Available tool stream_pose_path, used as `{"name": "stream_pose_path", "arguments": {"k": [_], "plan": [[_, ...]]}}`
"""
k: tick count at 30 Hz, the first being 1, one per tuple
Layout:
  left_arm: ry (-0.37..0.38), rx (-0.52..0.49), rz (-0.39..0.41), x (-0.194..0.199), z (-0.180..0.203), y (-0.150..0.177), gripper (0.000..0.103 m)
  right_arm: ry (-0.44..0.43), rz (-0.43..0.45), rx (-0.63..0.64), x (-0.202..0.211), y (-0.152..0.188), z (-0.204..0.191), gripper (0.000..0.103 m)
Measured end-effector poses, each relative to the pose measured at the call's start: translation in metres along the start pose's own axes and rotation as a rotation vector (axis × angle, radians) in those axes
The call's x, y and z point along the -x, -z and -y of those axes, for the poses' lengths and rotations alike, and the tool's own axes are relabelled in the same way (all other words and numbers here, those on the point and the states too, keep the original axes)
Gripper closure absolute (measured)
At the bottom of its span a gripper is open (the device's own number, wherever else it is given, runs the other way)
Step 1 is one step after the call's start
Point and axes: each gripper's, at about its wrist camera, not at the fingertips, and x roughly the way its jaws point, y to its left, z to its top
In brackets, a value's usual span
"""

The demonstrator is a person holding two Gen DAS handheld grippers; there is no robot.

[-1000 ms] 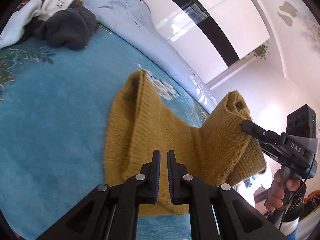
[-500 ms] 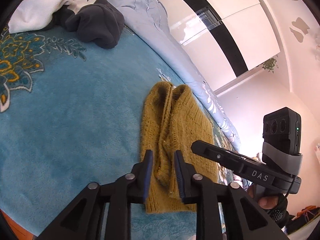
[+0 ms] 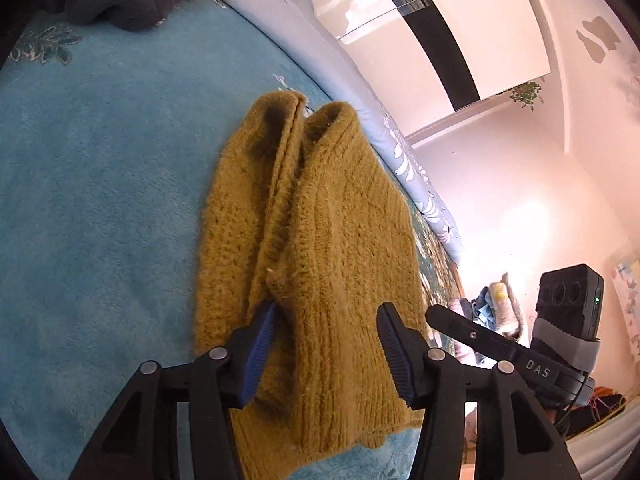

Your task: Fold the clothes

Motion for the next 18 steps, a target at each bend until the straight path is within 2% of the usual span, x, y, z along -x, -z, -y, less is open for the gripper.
{"name": "stream_pose_path", "arguments": {"k": [8,10,11,15,18], "plan": [[0.024,0.013,-0.02,-0.013,-0.001,-0.016,0.05,-0.033,0.009,-0.055,0.002,0.007,0.017,0.092],[0.012,-0.001,-0.001,-0.013,0.003,-0.015,0.067,-0.039,0.012,-0.062,0.002,0.009,0.02,0.092],[-0.002,-0.006,0.005,-0.014,0.004,-0.013,0.081,-0.039,0.013,-0.065,0.003,0.009,0.021,0.092],[-0.023,-0.023,0.037,-0.011,0.012,-0.008,0.083,-0.045,0.023,-0.083,0.007,0.013,0.029,0.092],[0.024,-0.035,0.075,0.003,0.026,-0.006,0.083,-0.048,0.031,-0.097,0.011,0.016,0.036,0.092]]}}
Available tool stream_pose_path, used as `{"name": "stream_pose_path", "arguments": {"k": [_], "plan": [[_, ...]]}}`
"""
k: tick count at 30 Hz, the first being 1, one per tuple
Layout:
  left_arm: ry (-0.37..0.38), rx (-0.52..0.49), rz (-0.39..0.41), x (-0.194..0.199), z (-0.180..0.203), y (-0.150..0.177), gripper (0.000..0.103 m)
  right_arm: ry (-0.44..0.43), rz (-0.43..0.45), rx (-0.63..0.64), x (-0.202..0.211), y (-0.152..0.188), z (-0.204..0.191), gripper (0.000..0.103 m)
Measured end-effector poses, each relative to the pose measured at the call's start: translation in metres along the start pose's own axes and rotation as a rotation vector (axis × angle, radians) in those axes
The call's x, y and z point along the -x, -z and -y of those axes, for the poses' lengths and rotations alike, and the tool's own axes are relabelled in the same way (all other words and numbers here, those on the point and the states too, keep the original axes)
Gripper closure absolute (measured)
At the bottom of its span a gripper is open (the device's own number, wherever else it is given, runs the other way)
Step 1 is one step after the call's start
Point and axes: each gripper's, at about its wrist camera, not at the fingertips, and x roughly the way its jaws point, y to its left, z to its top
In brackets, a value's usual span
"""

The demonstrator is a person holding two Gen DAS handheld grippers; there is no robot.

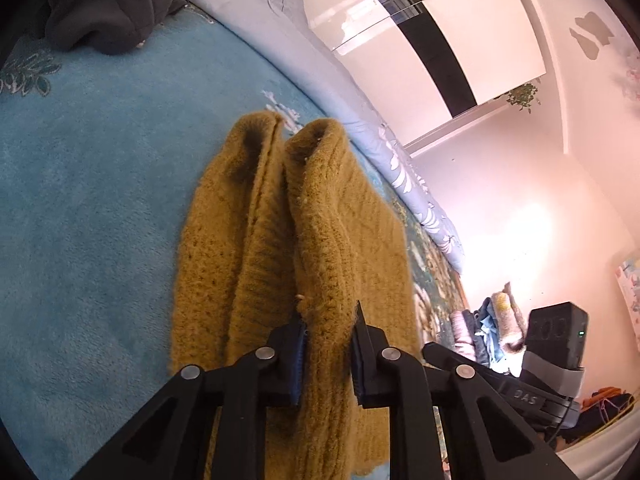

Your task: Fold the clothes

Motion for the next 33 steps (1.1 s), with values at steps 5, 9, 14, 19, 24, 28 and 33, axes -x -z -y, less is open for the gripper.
{"name": "stream_pose_path", "arguments": {"k": [5,9,14,19,24,28,33], "plan": [[0.02,-0.054,0.066,0.03,0.02,0.002,0.084,-0.001,-0.004,-0.02,0.002,0.003,0.011,0.092],[-0.02,0.004,0.08,0.04,-0.001,0.009,0.084,-0.012,-0.008,-0.028,0.002,0.007,0.015,0.092],[-0.084,0.099,0.052,0.031,-0.039,0.02,0.084,-0.023,-0.01,-0.036,-0.001,0.006,0.018,0.092],[-0.121,0.1,0.027,0.017,-0.044,0.016,0.083,-0.024,-0.009,-0.041,-0.003,0.002,0.02,0.092],[-0.117,0.028,0.004,0.021,-0.028,0.011,0.077,-0.034,0.004,-0.021,0.001,-0.001,0.019,0.092],[-0.159,-0.004,0.057,0.039,-0.02,-0.002,0.072,-0.031,0.013,-0.013,0.004,-0.006,0.023,0.092],[-0.246,-0.177,-0.003,0.001,0.026,-0.051,0.061,-0.039,0.032,-0.043,-0.011,-0.035,0.029,0.091]]}}
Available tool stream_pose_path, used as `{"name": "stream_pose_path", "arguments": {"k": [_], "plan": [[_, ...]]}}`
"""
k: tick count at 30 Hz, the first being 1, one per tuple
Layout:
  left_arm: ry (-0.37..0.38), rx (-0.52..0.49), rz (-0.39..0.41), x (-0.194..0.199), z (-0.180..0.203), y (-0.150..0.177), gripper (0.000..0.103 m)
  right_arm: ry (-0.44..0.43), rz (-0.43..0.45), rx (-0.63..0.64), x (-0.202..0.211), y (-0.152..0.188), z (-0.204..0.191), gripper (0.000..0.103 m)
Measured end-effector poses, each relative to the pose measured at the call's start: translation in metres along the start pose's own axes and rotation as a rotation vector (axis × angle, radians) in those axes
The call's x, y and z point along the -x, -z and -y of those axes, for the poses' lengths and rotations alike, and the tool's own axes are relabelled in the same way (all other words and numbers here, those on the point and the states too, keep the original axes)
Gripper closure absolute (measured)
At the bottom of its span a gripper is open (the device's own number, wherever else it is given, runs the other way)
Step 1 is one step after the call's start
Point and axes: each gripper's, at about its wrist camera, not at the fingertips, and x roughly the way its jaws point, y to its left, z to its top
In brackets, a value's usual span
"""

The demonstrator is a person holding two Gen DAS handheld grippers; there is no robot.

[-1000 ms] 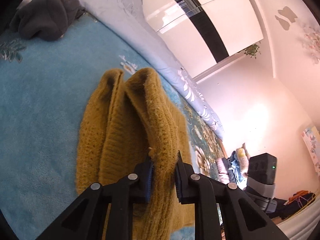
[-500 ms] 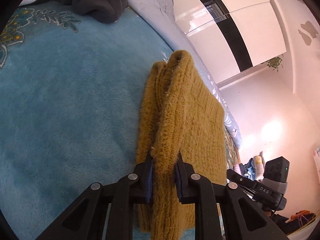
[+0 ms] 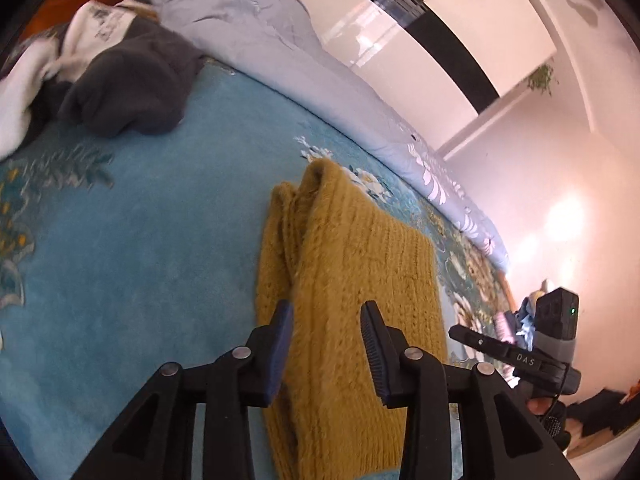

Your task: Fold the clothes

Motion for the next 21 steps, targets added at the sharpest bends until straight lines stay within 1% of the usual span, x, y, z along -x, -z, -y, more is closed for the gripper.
{"name": "stream_pose_path", "arguments": {"k": [3,6,7,9,10,12,15,17,21], "plan": [[-0.009,-0.133,-0.032,-0.028,0.034,-0.034,0.055,-0.005,0.026,-0.002,-0.009,-0.022,-0.001,0.091],[-0.009,-0.218,-0.061,-0.059,0.054,-0.063,0.052,-0.001,0.057,0.016,-0.014,-0.042,-0.003,0.091],[-0.015,-0.232,-0.073,-0.067,0.052,-0.068,0.052,0.01,0.072,0.016,-0.014,-0.048,-0.001,0.091],[-0.035,-0.232,-0.098,-0.085,0.048,-0.072,0.052,0.019,0.101,-0.005,-0.015,-0.058,0.008,0.091],[-0.052,-0.224,-0.103,-0.089,0.041,-0.072,0.052,0.019,0.102,-0.017,-0.017,-0.061,0.012,0.091],[-0.081,-0.191,-0.11,-0.095,0.023,-0.072,0.052,0.016,0.084,-0.028,-0.025,-0.064,0.018,0.091],[-0.081,-0.127,-0.132,-0.098,-0.005,-0.066,0.052,0.012,0.053,0.0,-0.04,-0.061,0.018,0.091],[-0.087,-0.133,-0.149,-0.102,-0.009,-0.061,0.052,0.006,0.044,0.012,-0.046,-0.058,0.018,0.09],[-0.106,-0.176,-0.154,-0.108,-0.006,-0.057,0.052,-0.017,0.034,-0.014,-0.054,-0.056,0.026,0.09]]}}
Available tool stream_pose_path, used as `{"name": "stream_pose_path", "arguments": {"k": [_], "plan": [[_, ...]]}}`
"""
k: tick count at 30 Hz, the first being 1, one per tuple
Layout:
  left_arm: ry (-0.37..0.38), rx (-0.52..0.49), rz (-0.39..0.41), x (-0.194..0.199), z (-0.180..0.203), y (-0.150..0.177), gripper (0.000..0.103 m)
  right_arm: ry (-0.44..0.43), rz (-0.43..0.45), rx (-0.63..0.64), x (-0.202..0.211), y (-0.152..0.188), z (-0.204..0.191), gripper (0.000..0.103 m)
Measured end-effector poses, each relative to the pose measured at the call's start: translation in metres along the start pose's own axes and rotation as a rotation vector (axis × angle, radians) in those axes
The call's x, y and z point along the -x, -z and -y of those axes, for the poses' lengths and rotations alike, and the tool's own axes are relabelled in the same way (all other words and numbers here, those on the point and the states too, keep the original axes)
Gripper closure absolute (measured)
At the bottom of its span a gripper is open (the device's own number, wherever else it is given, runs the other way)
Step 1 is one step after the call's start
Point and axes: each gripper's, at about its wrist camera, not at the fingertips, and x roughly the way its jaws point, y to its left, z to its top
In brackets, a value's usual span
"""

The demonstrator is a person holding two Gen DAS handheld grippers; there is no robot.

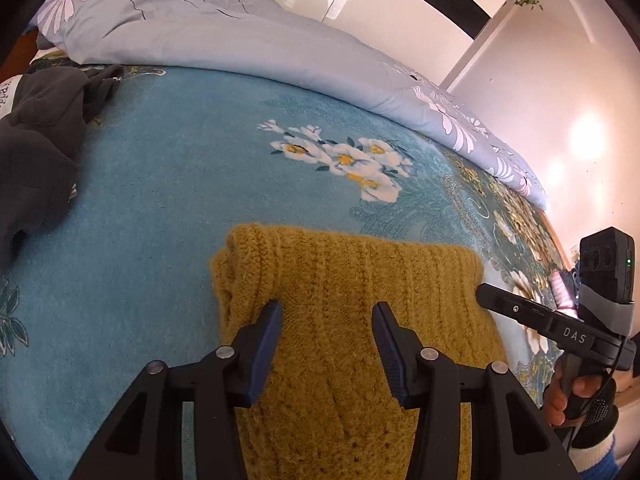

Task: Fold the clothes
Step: 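Straighten the folded sweater strip with both grippers and release it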

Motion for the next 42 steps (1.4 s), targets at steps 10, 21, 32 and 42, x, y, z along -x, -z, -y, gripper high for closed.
{"name": "stream_pose_path", "arguments": {"k": [10,21,32,42], "plan": [[0.041,0.029,0.032,0.028,0.007,0.003,0.047,0.016,0.014,0.013,0.016,0.007,-0.006,0.082],[0.118,0.15,0.073,0.055,-0.024,0.012,0.003,-0.079,0.045,-0.174,0.053,0.072,0.012,0.021],[0.155,0.256,0.089,0.042,-0.058,0.002,0.0,-0.171,0.05,-0.405,0.062,0.128,0.029,0.006],[0.141,0.194,-0.037,-0.01,-0.067,-0.017,0.0,-0.225,0.066,-0.465,0.062,0.155,0.018,0.006]]}}
